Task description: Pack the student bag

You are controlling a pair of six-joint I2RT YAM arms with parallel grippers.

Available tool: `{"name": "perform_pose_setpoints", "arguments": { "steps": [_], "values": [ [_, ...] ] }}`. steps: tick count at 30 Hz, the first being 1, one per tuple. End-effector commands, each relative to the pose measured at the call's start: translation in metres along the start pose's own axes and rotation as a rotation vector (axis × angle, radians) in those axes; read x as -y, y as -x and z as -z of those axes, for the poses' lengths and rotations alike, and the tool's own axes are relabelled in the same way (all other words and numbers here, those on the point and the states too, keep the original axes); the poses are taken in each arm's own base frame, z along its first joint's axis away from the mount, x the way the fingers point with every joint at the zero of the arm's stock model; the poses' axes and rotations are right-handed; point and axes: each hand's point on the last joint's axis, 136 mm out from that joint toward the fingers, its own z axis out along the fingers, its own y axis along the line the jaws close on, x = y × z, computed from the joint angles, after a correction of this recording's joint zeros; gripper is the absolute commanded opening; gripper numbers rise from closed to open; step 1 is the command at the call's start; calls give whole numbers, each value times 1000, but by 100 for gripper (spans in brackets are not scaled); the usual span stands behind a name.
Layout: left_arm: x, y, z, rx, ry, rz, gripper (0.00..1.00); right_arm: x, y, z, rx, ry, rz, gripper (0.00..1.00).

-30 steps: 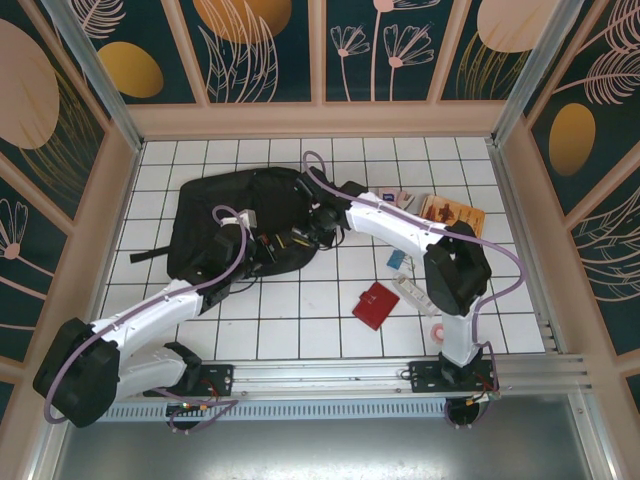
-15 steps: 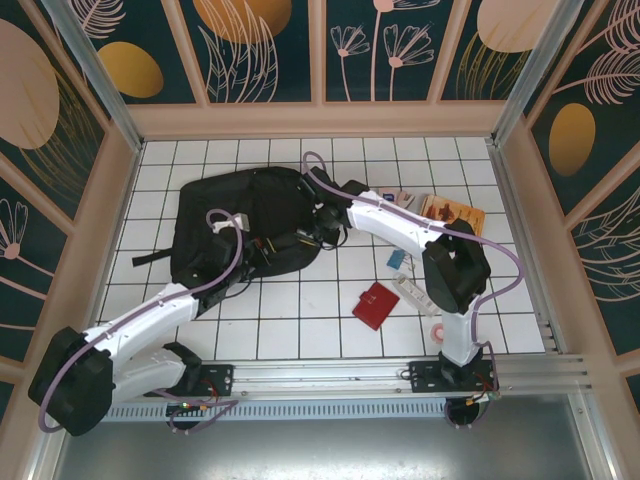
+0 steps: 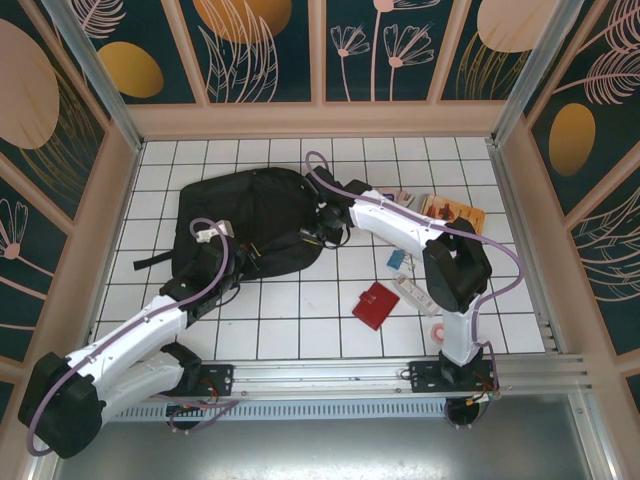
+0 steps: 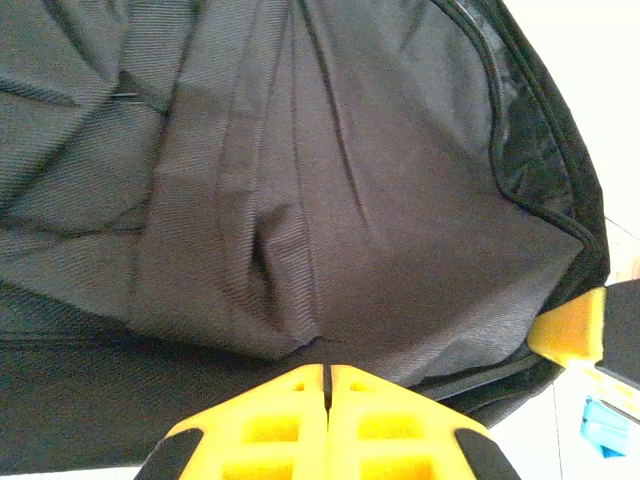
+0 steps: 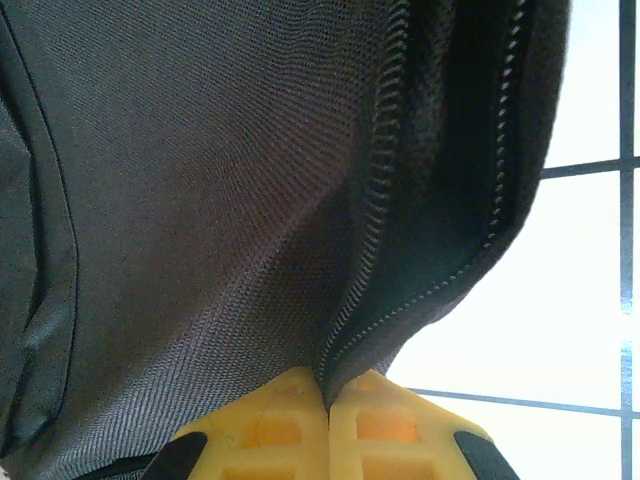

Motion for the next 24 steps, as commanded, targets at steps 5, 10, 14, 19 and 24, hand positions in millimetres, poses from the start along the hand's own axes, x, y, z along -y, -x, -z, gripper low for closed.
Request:
{"name": "perform_pose_setpoints", "arguments": {
  "steps": [5, 10, 14, 19, 24],
  "values": [
    [-35, 24, 18, 137, 148, 58, 0, 39, 10, -3, 45, -114, -13, 0],
    [-23, 20, 14, 93, 108, 45, 11, 18, 6, -1, 37, -41, 3, 0],
    [-18, 27, 21, 99, 120, 9, 53, 6, 9, 9, 68, 13, 24, 7],
    [-14, 45, 34, 139, 150, -51, 64, 1, 23, 34, 165, 23, 66, 30],
    [10, 70, 44, 179, 134, -139, 66, -7, 53, 82, 312, 13, 151, 55]
  ]
}}
